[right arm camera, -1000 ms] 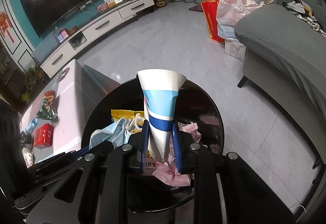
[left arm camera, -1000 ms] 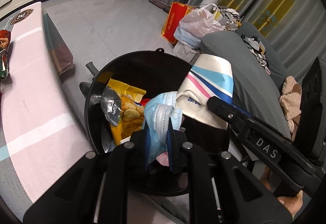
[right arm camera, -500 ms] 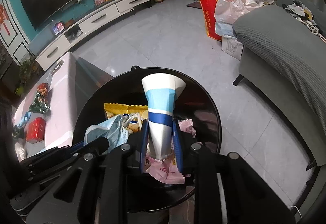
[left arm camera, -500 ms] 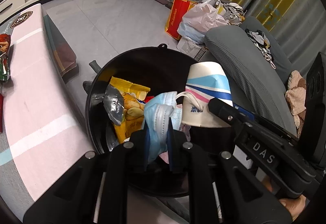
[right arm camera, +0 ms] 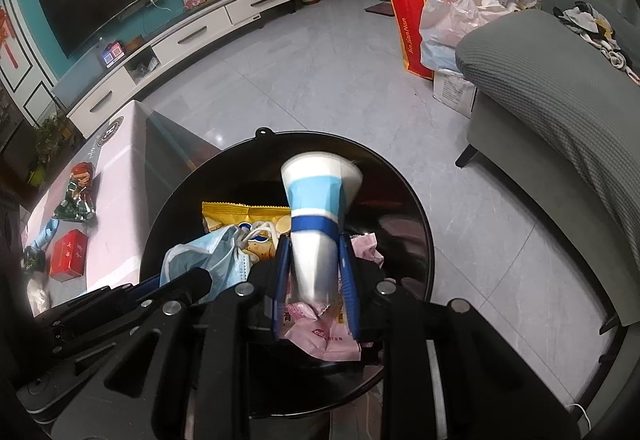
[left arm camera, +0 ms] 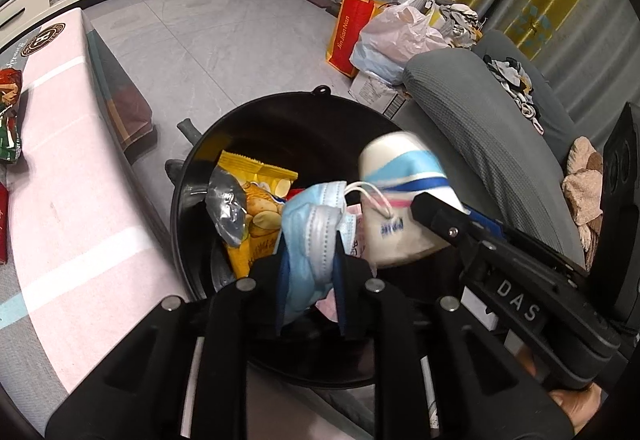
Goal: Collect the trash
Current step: 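Lower both items into the bin and open both tools to drop them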
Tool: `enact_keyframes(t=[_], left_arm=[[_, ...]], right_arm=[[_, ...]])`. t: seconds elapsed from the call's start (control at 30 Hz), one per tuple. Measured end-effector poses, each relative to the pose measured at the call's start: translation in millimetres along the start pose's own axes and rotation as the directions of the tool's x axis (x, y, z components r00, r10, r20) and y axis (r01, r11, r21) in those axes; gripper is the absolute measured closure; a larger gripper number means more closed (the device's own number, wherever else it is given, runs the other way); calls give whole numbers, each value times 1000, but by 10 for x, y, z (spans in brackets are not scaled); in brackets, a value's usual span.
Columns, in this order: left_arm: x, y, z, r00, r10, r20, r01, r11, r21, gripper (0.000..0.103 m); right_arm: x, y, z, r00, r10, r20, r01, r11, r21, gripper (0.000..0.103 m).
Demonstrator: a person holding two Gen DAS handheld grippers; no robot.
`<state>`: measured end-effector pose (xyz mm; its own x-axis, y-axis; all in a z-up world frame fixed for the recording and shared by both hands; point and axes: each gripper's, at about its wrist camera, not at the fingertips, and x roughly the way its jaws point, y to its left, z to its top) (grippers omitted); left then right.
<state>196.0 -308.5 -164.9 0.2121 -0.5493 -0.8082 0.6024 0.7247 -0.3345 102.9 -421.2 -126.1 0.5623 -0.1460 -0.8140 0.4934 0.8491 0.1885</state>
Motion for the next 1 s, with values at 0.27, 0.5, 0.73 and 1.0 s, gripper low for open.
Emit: enact_keyframes(t=[0.27,0.5,0.73,1.0], left_arm=[[-8,23,-16,1000,-2,1,2,1000,-6,76],[-21,9,-4,1000,-7,6,7,1000,-5,66],[-151,-3,-1,998,-33,46,33,999,-2,48],[-618,76,-102,984,-6,178,11,999,-31,14]], right_arm=[[10,-29,3,1000,-2,-3,2,1000,7,76],[-27,-39,-7,1000,-8,7,8,1000,12,74],[-96,-128,16,1000,-6,30,5,999,51,69],[-283,-149,65,992,47,114,-58,994,96,51]])
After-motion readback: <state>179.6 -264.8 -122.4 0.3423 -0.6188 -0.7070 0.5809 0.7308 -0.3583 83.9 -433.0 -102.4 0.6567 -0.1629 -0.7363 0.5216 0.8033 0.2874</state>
